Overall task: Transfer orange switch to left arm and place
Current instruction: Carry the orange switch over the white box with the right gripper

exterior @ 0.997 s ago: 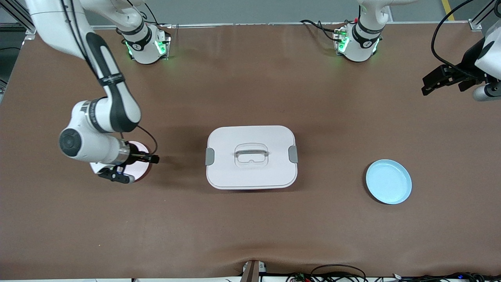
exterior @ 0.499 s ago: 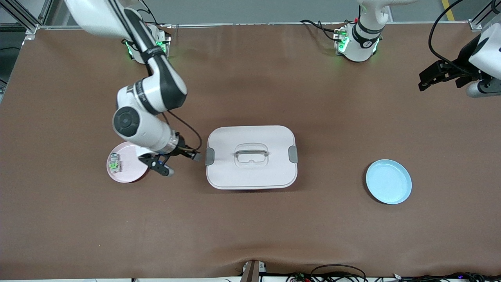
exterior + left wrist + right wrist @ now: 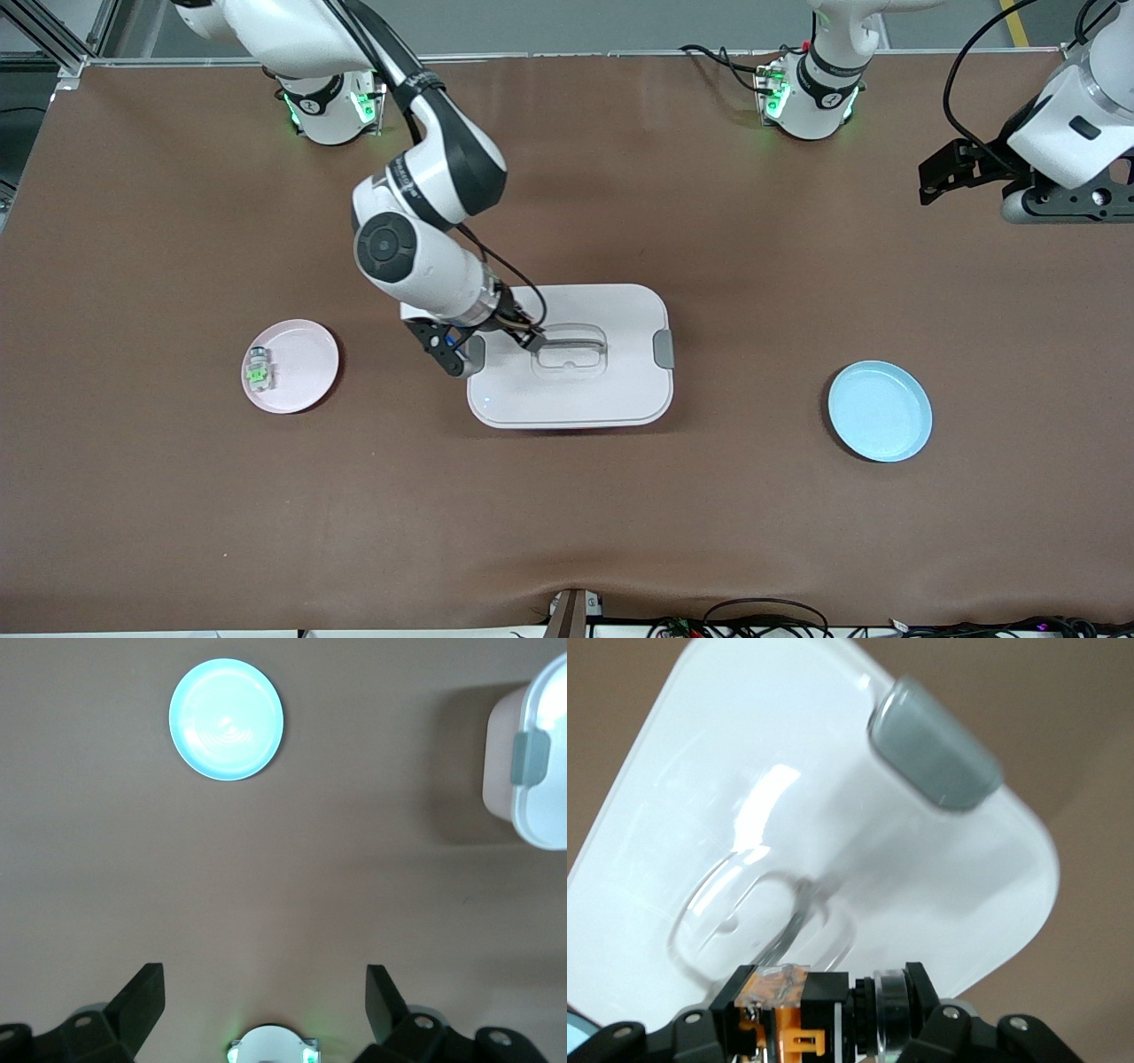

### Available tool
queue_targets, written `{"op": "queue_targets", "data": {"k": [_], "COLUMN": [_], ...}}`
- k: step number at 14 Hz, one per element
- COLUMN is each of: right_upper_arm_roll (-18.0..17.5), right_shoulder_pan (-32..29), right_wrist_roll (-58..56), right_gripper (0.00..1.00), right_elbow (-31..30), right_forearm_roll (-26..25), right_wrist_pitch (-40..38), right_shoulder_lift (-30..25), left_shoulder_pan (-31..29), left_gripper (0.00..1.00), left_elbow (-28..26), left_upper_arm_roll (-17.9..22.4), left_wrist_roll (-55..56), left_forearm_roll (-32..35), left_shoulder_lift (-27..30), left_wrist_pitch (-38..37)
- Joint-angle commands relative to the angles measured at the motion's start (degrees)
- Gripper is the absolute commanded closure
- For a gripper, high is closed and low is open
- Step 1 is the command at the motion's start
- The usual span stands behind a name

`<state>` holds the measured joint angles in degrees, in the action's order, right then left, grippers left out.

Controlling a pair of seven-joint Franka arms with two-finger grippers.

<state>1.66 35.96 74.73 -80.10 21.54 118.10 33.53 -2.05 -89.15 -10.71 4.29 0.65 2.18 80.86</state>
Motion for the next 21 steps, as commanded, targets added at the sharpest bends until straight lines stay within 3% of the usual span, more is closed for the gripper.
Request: {"op": "queue_targets", "data": {"k": [1,6,9,11,13,15,21], "right_upper_arm_roll": [0.37,-0.16,-3.23,-3.41,-3.67,-6.22,-6.4], "right_shoulder_pan": [2.97,6.83,7.02,7.63,7.9,7.2,7.81], "right_wrist_roll": [10.31,27.97,36.06,42.31,44.18,44.88,50.95], "right_gripper": [1.0,1.0,1.0,1.0,1.0,1.0,1.0], "right_elbow": [11.61,19.97,20.5,21.12,21.99,22.7,24.37], "right_forearm_roll": [1.31,2.8,2.72,2.8,2.89,2.98,2.98], "right_wrist_pitch": [-1.91,2.73,10.03,13.28,13.56,13.48,14.0], "right_shoulder_lift": [6.01,10.23,11.81,12.87,13.57,13.93,13.93], "left_shoulder_pan": [-1.46,-4.98,-7.0,-6.65,-6.65,-6.65,-6.74], "left_gripper": [0.0,0.0,0.0,0.0,0.0,0.0,0.0], "left_elbow": [-5.15,-14.19,-19.3,-19.83,-23.86,-28.87,-37.14], "left_upper_arm_roll": [0.52,0.52,0.34,-0.62,-1.59,-4.39,-13.18], "left_wrist_roll": [-6.21,-15.88,-16.33,-16.16,-15.99,-15.72,-14.31], "left_forearm_roll": [-0.65,-1.7,-9.07,-10.05,-15.91,-19.88,-32.89], "left_shoulder_lift": [3.79,6.86,9.15,9.33,10.03,11.43,11.35], "left_wrist_pitch": [1.14,6.48,10.01,10.98,14.39,20.88,35.84]}}
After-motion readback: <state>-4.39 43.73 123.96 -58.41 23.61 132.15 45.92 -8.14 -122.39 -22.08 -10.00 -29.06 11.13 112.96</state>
